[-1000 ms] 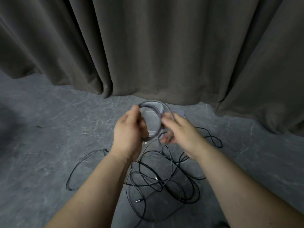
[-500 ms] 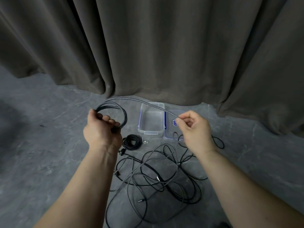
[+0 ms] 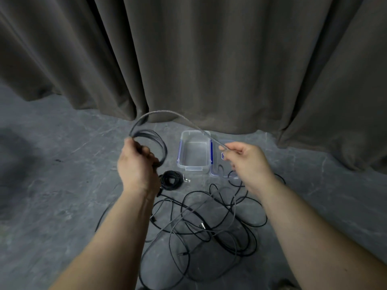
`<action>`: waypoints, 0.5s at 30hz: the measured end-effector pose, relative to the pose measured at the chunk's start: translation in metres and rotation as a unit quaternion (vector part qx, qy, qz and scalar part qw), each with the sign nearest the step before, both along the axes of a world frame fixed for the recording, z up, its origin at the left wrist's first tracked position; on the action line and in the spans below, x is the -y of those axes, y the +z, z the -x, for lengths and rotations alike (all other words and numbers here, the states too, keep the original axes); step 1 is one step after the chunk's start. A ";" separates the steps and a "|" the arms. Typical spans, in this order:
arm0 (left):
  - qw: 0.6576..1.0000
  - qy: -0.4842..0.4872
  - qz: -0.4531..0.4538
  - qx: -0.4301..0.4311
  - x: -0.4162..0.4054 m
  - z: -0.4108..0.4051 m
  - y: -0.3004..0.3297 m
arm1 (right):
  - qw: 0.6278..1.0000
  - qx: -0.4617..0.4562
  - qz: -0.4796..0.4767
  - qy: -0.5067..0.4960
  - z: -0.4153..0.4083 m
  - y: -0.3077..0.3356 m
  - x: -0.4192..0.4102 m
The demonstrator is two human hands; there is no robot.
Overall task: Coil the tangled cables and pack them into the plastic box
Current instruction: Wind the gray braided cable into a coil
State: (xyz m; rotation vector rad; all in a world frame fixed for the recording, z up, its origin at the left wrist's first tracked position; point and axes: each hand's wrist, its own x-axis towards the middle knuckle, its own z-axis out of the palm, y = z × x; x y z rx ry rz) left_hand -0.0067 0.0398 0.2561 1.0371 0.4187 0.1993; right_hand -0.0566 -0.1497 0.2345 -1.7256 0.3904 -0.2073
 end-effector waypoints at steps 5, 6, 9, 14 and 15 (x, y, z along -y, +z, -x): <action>0.998 -0.061 0.014 -0.017 0.027 0.013 0.031 | 0.997 0.058 -0.021 0.046 -0.002 0.054 -0.027; 0.997 -0.067 0.026 -0.016 0.030 0.013 0.046 | 0.997 0.060 -0.029 0.047 -0.003 0.072 -0.028; 0.995 -0.095 0.032 0.011 0.031 0.014 0.089 | 0.989 0.072 -0.114 0.055 -0.002 0.132 -0.023; 0.985 -0.155 0.007 0.080 0.026 0.029 0.163 | 0.989 0.069 -0.127 0.007 0.018 0.215 -0.003; 0.983 -0.163 0.023 0.084 0.023 0.033 0.178 | 0.994 0.051 -0.092 -0.024 0.024 0.222 0.002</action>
